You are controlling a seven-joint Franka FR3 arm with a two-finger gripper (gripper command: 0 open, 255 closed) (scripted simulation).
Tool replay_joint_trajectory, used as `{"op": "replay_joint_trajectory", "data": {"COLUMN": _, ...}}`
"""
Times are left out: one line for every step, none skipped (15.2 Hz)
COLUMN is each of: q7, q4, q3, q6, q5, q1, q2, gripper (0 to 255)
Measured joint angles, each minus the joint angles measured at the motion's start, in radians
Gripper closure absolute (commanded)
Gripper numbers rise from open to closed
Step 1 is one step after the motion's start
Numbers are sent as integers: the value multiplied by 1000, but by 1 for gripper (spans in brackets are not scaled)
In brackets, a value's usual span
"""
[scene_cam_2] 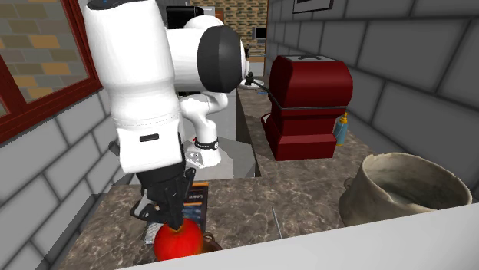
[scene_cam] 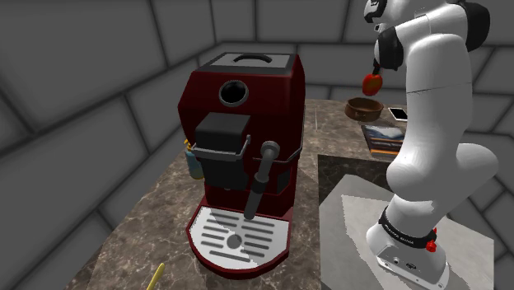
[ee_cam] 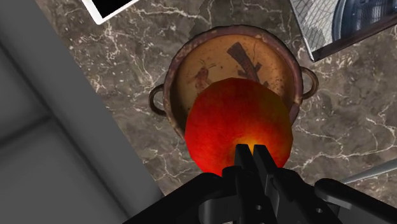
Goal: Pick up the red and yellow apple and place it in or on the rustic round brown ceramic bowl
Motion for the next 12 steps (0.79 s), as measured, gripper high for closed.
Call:
{"op": "replay_joint_trajectory", "data": {"q7": -1, "q4": -21, "q3": 0, "q6": 17, "q5": -1, "q1": 7, "q2": -3, "gripper": 255}}
{"op": "replay_joint_trajectory", "data": {"q7": -3, "q4": -36, "q3": 0, "q6": 31, "q5": -1, "q1": 10, "q2": -3, "gripper": 255}}
{"op": "replay_joint_trajectory", "data": {"q7": -5, "q4": -53, "q3": 0, "q6": 46, "q5": -1, "q1": 14, "q2": -5, "gripper": 255}}
{"op": "replay_joint_trajectory", "data": {"q7": -7, "q4": -61, "q3": 1, "q6": 56, "q5": 1, "q1": 15, "q2": -2, "gripper": 255}}
{"op": "replay_joint_trajectory", "data": {"q7": -9, "q4": -73, "q3": 2, "q6": 69, "q5": 2, "q1": 17, "q2": 0, "gripper": 255}}
{"op": "replay_joint_trajectory", "data": {"q7": -11, "q4": -88, "q3": 2, "q6": 83, "q5": 3, "q1": 20, "q2": -1, "gripper": 255}}
{"op": "replay_joint_trajectory", "data": {"q7": -14, "q4": -101, "q3": 4, "q6": 97, "q5": 5, "q1": 22, "q2": 2, "gripper": 255}}
{"op": "replay_joint_trajectory", "data": {"q7": -15, "q4": -111, "q3": 4, "q6": 106, "q5": 5, "q1": 24, "q2": 1, "gripper": 255}}
{"op": "replay_joint_trajectory", "data": {"q7": -15, "q4": -120, "q3": 3, "q6": 112, "q5": 4, "q1": 28, "q2": -2, "gripper": 255}}
{"op": "replay_joint_trajectory", "data": {"q7": -15, "q4": -123, "q3": 3, "q6": 114, "q5": 4, "q1": 29, "q2": -3, "gripper": 255}}
{"op": "replay_joint_trajectory", "data": {"q7": -15, "q4": -124, "q3": 3, "q6": 115, "q5": 4, "q1": 29, "q2": -3, "gripper": 255}}
{"op": "replay_joint_trajectory", "data": {"q7": -15, "q4": -125, "q3": 3, "q6": 116, "q5": 4, "q1": 29, "q2": -3, "gripper": 255}}
